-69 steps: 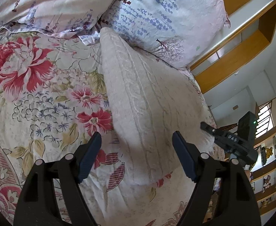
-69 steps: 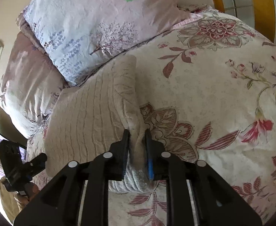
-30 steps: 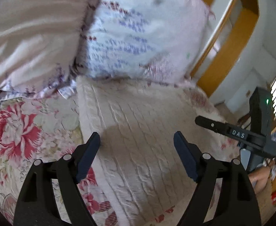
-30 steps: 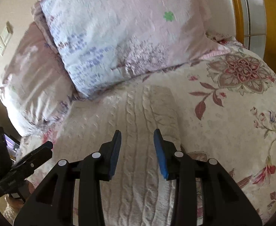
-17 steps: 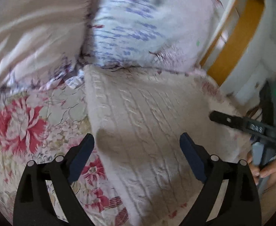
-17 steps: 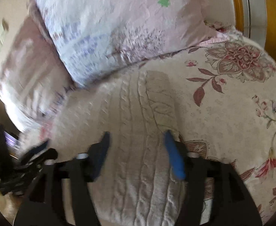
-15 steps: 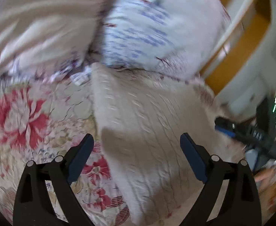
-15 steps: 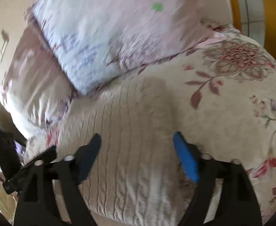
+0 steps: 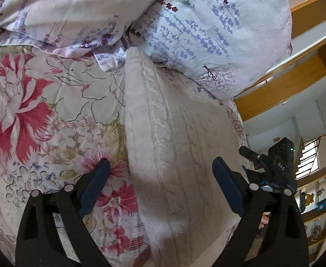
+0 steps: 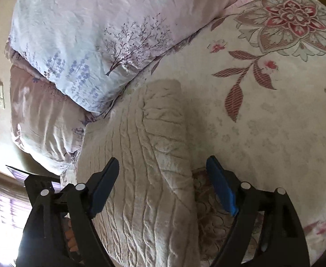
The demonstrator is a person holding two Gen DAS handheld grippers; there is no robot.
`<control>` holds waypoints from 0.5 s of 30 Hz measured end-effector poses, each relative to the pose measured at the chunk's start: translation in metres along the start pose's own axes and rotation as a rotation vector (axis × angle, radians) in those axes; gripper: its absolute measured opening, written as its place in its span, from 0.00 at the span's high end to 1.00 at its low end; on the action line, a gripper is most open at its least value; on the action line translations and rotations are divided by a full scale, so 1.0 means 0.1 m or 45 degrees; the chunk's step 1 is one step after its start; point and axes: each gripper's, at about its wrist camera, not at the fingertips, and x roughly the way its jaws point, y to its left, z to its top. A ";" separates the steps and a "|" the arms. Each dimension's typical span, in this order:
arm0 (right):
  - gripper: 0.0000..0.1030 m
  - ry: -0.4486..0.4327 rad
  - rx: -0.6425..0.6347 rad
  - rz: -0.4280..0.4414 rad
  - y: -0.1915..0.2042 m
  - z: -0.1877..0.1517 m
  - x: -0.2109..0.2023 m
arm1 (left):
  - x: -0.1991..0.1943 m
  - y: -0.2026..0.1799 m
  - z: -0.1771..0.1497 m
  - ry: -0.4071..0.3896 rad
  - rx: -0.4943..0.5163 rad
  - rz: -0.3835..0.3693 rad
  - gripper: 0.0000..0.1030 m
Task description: Fold small clothes
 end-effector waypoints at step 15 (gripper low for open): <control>0.68 0.062 0.005 0.198 0.00 -0.05 0.18 | 0.23 0.08 0.03 0.014 -0.105 -0.157 0.54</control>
